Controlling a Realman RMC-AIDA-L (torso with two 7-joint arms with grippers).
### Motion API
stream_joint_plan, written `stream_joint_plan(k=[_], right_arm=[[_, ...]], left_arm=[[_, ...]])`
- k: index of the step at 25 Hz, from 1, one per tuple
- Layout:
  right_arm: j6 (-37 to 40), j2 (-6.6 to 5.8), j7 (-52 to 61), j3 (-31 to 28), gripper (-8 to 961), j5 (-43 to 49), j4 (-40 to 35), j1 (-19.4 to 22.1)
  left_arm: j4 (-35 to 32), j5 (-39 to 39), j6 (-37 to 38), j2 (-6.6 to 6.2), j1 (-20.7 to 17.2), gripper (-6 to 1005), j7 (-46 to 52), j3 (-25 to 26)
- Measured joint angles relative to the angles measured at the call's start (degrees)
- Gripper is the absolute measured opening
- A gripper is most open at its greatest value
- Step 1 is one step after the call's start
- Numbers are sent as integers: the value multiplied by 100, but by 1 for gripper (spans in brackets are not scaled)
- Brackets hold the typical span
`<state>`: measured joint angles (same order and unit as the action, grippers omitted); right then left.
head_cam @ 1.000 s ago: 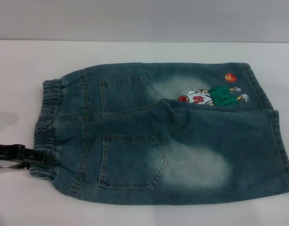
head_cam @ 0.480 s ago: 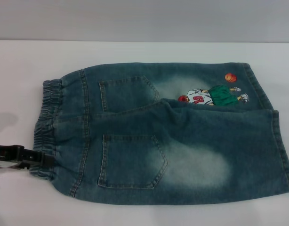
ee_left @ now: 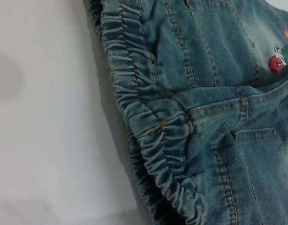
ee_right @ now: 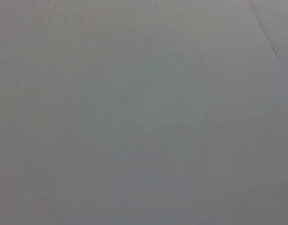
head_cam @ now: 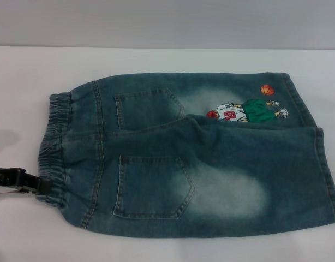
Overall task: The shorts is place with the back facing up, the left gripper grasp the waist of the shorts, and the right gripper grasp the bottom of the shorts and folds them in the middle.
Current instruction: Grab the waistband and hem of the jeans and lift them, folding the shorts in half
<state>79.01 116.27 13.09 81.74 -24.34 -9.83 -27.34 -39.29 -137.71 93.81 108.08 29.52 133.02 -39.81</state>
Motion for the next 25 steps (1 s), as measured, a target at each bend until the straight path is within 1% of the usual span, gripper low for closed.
stream_joint_plan(k=[6,10,12,13,14,15,16,18,20,21,22,24,25], right_arm=[[0,0,1,0,469,0,8,0],[-68,-5,157,-4,470,3,2,0],[-170,-61,451,23,470,61,-14,0],[-207,-115,725,46,470,165,-23,2],[-216,-174,1045,65,470,366,-36,5],[-203,-346,1836,72,470,1042,-156,48],[-203,-346,1836,72,470,1042,-156,48],[-162,-526,2549,64,470,1748,-358,97],[-30,-790,3366,32,470,2826,-710,139],[68,-907,3700,16,469,3285,-876,143],[203,-1042,4040,-6,469,3777,-1055,138],[552,-1280,4705,-133,469,4749,-1384,68],[851,-1377,5079,-329,469,5382,-1565,-3]], left_arm=[[0,-1,2,6,16,191,-49,-14],[0,8,1,21,32,91,-65,-6],[0,25,-9,28,44,41,-71,-3],[0,29,-15,32,48,41,-71,-1],[0,33,-25,39,51,42,-72,1],[-1,36,-45,58,57,42,-73,5],[-1,36,-45,58,57,42,-73,5],[-41,37,-69,87,62,42,-74,7],[-41,37,-69,87,62,42,-74,7],[-234,41,-143,168,36,42,-91,11],[-234,41,-143,168,36,42,-91,11],[-546,47,-204,287,-20,42,-136,22],[-546,47,-204,287,-20,42,-136,22]])
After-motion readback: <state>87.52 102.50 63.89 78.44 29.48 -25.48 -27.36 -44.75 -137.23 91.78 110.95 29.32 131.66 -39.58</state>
